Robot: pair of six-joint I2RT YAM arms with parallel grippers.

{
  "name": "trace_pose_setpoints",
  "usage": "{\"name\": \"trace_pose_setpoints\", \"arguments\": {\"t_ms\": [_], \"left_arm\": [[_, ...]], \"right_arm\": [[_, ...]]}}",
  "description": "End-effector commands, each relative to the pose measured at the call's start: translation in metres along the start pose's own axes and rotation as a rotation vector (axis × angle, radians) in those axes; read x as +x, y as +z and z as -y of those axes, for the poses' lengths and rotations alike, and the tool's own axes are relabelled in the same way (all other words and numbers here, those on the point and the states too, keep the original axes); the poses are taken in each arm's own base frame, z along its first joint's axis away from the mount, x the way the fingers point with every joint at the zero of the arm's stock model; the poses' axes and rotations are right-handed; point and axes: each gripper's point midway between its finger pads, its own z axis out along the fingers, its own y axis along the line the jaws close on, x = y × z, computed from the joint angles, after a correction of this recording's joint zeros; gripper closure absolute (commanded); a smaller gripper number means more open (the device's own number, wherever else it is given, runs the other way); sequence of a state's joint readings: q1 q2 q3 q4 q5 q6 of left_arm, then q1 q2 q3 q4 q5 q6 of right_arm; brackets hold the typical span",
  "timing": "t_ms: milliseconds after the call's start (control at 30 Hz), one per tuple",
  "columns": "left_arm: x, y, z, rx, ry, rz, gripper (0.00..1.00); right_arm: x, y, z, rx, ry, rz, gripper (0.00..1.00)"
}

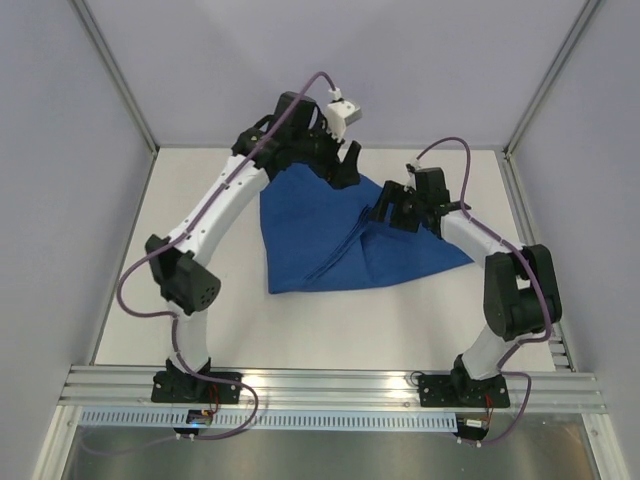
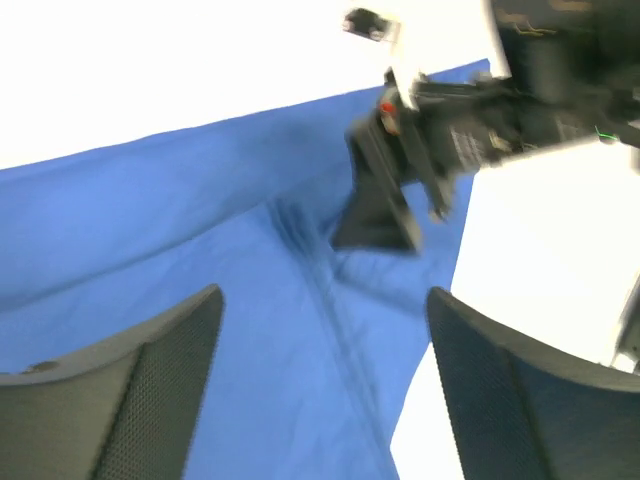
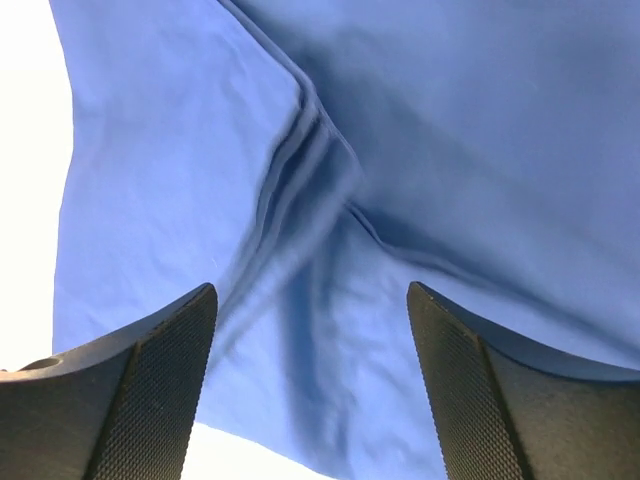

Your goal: Prepare the surgical pack

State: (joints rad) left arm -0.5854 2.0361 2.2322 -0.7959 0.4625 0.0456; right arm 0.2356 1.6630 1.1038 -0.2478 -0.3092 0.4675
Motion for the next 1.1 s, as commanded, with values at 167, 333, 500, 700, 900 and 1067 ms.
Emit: {"name": "trace_pose_setpoints", "arguments": {"t_ms": [167,333,500,700,900,1067], "left_arm": [[0.142,-0.109,-0.047,-0.309,-0.022,-0.347,0.42],[0.221,-0.115,-0.035,-0.262,-0.016,-0.490,0.46],[0.256,-0.099,-0.020,-0.206,0.045,-0.565,0.43],[0.270,-0.068,0.002,-0.077,0.166,-0.636,0.46],[0.299,-0.053,0.023,0.037,0.209,-0.698,0.46],[0.293,-0.045,0.027,0.068,0.208,-0.695,0.47]], "right_arm": [[-0.015,0.044,-0.029,-0.091,0.064,0.020,0.19],[-0.013,0.073,-0.035,-0.117,0.092,-0.010,0.22],[-0.015,0.076,-0.027,-0.084,0.083,0.013,0.46],[-0.025,0.065,-0.018,-0.014,0.036,0.059,0.93],[-0.035,0.051,-0.017,0.040,-0.052,0.078,0.99],[-0.048,0.044,-0.028,0.021,-0.067,0.096,1.00]]}}
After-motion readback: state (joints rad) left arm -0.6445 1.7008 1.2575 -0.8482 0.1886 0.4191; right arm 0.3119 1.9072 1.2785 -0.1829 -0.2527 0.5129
